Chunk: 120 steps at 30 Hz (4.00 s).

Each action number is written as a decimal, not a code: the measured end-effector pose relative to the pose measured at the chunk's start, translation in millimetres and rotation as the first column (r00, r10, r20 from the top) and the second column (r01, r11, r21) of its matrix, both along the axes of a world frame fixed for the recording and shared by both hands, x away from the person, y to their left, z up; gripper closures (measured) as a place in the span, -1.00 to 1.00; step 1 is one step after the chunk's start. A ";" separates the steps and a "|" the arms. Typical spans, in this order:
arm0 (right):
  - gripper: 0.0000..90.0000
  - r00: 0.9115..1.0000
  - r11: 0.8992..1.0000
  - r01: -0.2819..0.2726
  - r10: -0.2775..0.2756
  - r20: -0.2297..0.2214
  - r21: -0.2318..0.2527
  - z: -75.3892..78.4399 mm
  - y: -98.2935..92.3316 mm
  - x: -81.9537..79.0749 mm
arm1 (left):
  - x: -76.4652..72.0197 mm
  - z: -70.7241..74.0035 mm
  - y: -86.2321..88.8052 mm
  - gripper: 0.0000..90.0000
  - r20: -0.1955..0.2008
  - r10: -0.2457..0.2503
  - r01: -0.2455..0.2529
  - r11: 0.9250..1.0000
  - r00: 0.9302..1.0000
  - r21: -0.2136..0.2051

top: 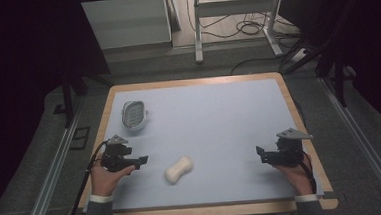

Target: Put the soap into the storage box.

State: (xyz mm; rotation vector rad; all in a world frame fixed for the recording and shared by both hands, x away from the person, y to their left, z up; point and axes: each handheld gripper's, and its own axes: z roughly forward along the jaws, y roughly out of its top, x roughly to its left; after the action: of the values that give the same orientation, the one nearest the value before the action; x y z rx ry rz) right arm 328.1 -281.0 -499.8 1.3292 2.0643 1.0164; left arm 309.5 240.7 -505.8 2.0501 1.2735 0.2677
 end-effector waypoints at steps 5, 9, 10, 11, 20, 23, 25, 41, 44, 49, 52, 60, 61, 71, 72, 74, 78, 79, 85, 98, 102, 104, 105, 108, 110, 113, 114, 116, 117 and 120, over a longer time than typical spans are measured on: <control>-0.91 1.000 1.000 0.000 0.000 0.012 -0.005 0.1 -1.5 -0.4 | -0.6 0.0 -0.3 -0.51 -0.003 0.000 0.000 1.000 1.000 0.003; -0.91 1.000 1.000 0.012 -0.012 0.018 -0.001 1.6 -3.2 -2.0 | -2.2 1.8 1.1 -0.51 0.000 0.002 -0.002 1.000 1.000 0.002; -0.91 1.000 1.000 0.013 -0.013 0.022 0.001 1.6 -4.0 -2.5 | -2.5 2.0 1.4 -0.50 0.001 0.003 -0.003 1.000 1.000 0.003; -0.91 1.000 1.000 0.014 -0.014 0.022 -0.001 1.6 -4.5 -2.9 | -2.7 2.1 1.4 -0.50 0.002 0.006 -0.006 1.000 1.000 0.004; -0.90 1.000 1.000 0.019 -0.019 0.011 -0.014 0.2 -7.1 -3.6 | -2.2 1.2 0.7 -0.50 -0.001 0.003 -0.003 1.000 1.000 0.010; -0.90 1.000 1.000 0.019 -0.019 0.010 -0.017 -0.1 -7.2 -3.6 | -2.3 0.8 0.3 -0.51 -0.003 0.004 -0.004 1.000 1.000 0.012; -0.90 1.000 1.000 0.021 -0.021 0.009 -0.017 -0.1 -7.4 -3.8 | -2.6 -0.1 -0.2 -0.51 -0.006 0.008 -0.008 1.000 1.000 0.014; -0.89 1.000 1.000 0.027 -0.027 0.016 -0.003 2.8 -11.7 -8.6 | -6.8 9.1 0.5 -0.47 -0.025 0.000 0.001 1.000 1.000 0.030; -0.89 0.999 1.000 0.026 -0.026 0.022 -0.005 3.8 -12.0 -10.7 | -8.3 14.9 0.7 -0.48 -0.027 -0.010 0.012 0.999 1.000 0.046; -0.89 0.999 1.000 0.030 -0.030 0.024 -0.007 4.3 -13.7 -10.4 | -7.3 32.7 -3.1 -0.52 -0.002 -0.017 0.017 0.997 1.000 0.071; -0.88 0.999 0.999 0.034 -0.034 0.023 -0.008 4.1 -14.5 -10.4 | -6.2 36.8 -8.2 -0.52 -0.002 -0.039 0.039 0.995 0.999 0.088; -0.88 0.999 0.999 0.043 -0.043 0.021 -0.010 3.6 -15.4 -10.5 | -6.3 41.4 -19.6 -0.54 -0.017 -0.074 0.076 0.992 0.997 0.101; -0.88 0.999 0.999 0.043 -0.043 0.022 -0.010 3.6 -15.4 -10.4 | -6.4 41.7 -20.2 -0.54 -0.017 -0.079 0.080 0.991 0.997 0.103; -0.88 0.999 0.999 0.050 -0.050 0.017 -0.013 2.7 -17.0 -10.3 | -7.3 47.2 -30.4 -0.55 -0.026 -0.112 0.115 0.985 0.993 0.126; -0.88 0.999 0.999 0.050 -0.049 0.018 -0.011 2.9 -17.2 -10.4 | -7.3 46.9 -32.1 -0.56 -0.029 -0.115 0.118 0.985 0.993 0.129; -0.88 0.998 0.999 0.052 -0.052 0.020 -0.009 3.3 -17.4 -10.6 | -7.1 46.7 -34.3 -0.56 -0.035 -0.123 0.127 0.982 0.992 0.140; -0.88 0.998 0.998 0.055 -0.055 0.018 -0.009 3.0 -18.5 -10.3 | -6.4 46.6 -38.2 -0.56 -0.040 -0.128 0.133 0.980 0.991 0.150; -0.88 0.998 0.998 0.057 -0.057 0.017 -0.008 3.0 -18.7 -10.3 | -6.1 46.7 -39.5 -0.56 -0.040 -0.133 0.137 0.979 0.990 0.150; -0.88 0.998 0.999 0.051 -0.051 0.025 -0.002 4.4 -19.4 -11.4 | -5.9 47.7 -49.2 -0.57 -0.043 -0.156 0.161 0.974 0.987 0.158; -0.88 0.999 0.999 0.048 -0.048 0.022 -0.005 2.6 -20.0 -10.6 | -0.7 35.4 -80.4 -0.57 -0.090 -0.216 0.229 0.957 0.972 0.177; -0.88 0.999 0.999 0.050 -0.050 0.021 -0.005 2.1 -20.3 -10.5 | 0.7 34.6 -86.2 -0.57 -0.095 -0.224 0.238 0.955 0.970 0.179; -0.88 0.999 0.999 0.051 -0.051 0.020 -0.009 1.8 -20.3 -10.3 | 1.0 34.1 -89.9 -0.56 -0.093 -0.229 0.242 0.952 0.969 0.186; -0.88 0.999 0.999 0.050 -0.049 0.019 -0.010 1.6 -20.4 -10.2 | 0.9 34.4 -92.0 -0.56 -0.092 -0.234 0.248 0.951 0.968 0.186; -0.88 0.999 0.999 0.051 -0.051 0.014 -0.015 0.7 -19.9 -9.8 | 0.0 34.9 -98.7 -0.53 -0.082 -0.244 0.255 0.949 0.966 0.186; -0.88 0.999 0.998 0.052 -0.052 0.015 -0.018 0.5 -19.8 -9.8 | -0.1 34.8 -102.4 -0.52 -0.080 -0.250 0.261 0.949 0.965 0.179; -0.88 0.998 0.998 0.057 -0.057 0.014 -0.017 0.6 -20.2 -9.8 | -0.1 33.4 -108.8 -0.52 -0.089 -0.260 0.273 0.942 0.961 0.196; -0.88 0.998 0.998 0.057 -0.057 0.014 -0.017 0.6 -20.2 -9.8 | -0.1 33.4 -108.8 -0.52 -0.089 -0.260 0.273 0.942 0.961 0.196; -0.88 0.998 0.998 0.057 -0.057 0.012 -0.019 0.3 -20.6 -9.7 | 0.2 32.3 -112.1 -0.52 -0.096 -0.266 0.281 0.938 0.959 0.201; -0.88 0.998 0.998 0.057 -0.057 0.012 -0.019 0.3 -20.6 -9.7 | 0.2 32.3 -112.1 -0.52 -0.096 -0.266 0.281 0.938 0.959 0.201; -0.88 0.998 0.998 0.057 -0.057 0.013 -0.021 -0.2 -20.5 -9.5 | 0.7 29.4 -116.5 -0.52 -0.113 -0.277 0.295 0.932 0.954 0.211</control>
State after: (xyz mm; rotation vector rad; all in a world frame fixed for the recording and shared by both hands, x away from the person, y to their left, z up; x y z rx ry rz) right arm 318.6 -301.4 -499.9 1.3598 2.0115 0.9731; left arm 310.2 124.2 -476.3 2.4318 1.0084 0.2019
